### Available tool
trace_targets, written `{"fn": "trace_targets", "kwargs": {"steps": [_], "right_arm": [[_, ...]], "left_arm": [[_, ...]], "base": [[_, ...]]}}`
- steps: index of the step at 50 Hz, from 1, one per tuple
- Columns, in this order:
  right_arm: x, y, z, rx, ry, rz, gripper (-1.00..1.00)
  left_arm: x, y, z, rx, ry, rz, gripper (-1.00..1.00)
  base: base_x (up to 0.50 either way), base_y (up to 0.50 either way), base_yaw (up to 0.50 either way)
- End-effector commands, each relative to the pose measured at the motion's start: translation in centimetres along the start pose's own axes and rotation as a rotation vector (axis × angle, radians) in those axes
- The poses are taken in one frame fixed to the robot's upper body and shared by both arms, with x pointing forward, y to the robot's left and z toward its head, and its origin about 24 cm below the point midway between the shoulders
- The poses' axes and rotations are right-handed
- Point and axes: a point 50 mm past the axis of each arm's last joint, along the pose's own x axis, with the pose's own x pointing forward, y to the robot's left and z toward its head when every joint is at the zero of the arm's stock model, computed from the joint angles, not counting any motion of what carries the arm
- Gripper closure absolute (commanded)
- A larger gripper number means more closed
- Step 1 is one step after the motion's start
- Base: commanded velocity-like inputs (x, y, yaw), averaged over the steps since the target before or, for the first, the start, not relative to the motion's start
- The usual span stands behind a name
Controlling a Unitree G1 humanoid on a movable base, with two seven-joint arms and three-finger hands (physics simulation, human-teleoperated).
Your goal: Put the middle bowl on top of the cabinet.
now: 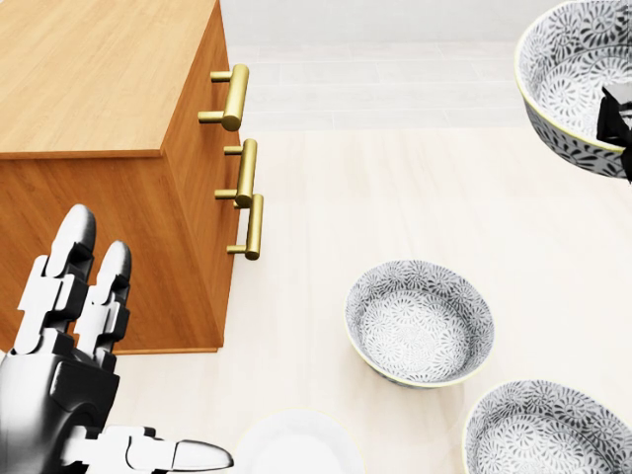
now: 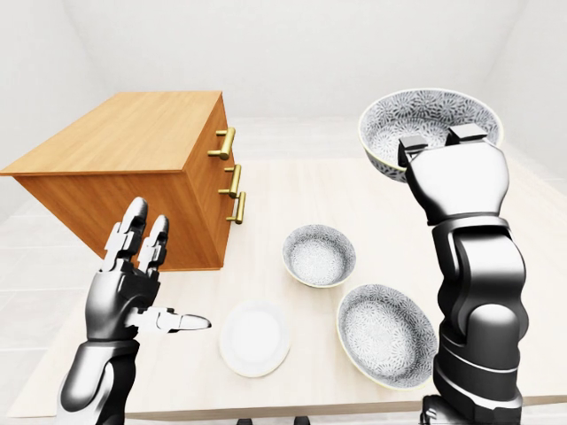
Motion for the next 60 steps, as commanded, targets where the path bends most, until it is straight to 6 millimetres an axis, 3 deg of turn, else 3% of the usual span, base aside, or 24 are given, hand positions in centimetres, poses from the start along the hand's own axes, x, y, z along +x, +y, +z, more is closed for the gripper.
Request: {"fn": "trace_targets", "kwargs": {"steps": [1,6,12,38,60], "right_arm": [[1.3,-2.2,2.2,0.057,-0.096,-0.074,1.00],[1.9,-4.3,3.1,0.049,-0.129,-0.106,1.00],[2.5,-4.5,4.5,0.051,-0.155,-0.113,1.00],[5.8,-9.2,8.5,0.188,-0.309,-0.150,1.00],[6.2,-12.8,13.7,0.298,-0.500,-0.193,1.00]], "left_arm": [[0.0,0.1,-0.1,0.003,0.007,0.002,-1.00],[0.0,0.0,-0.1,0.002,0.005,-0.003,-1.00],[-0.1,-0.1,-0.2,0.001,0.008,-0.012,-1.00],[-0.1,-0.2,-0.3,0.001,0.016,-0.023,-1.00],[-0.4,-0.7,-0.3,-0.011,0.023,-0.073,-1.00]], "base": [[0.00,0.00,0.00],[0.00,0.00,0.00],[0.00,0.00,0.00],[0.00,0.00,0.00],[0.00,0.00,0.00]]}}
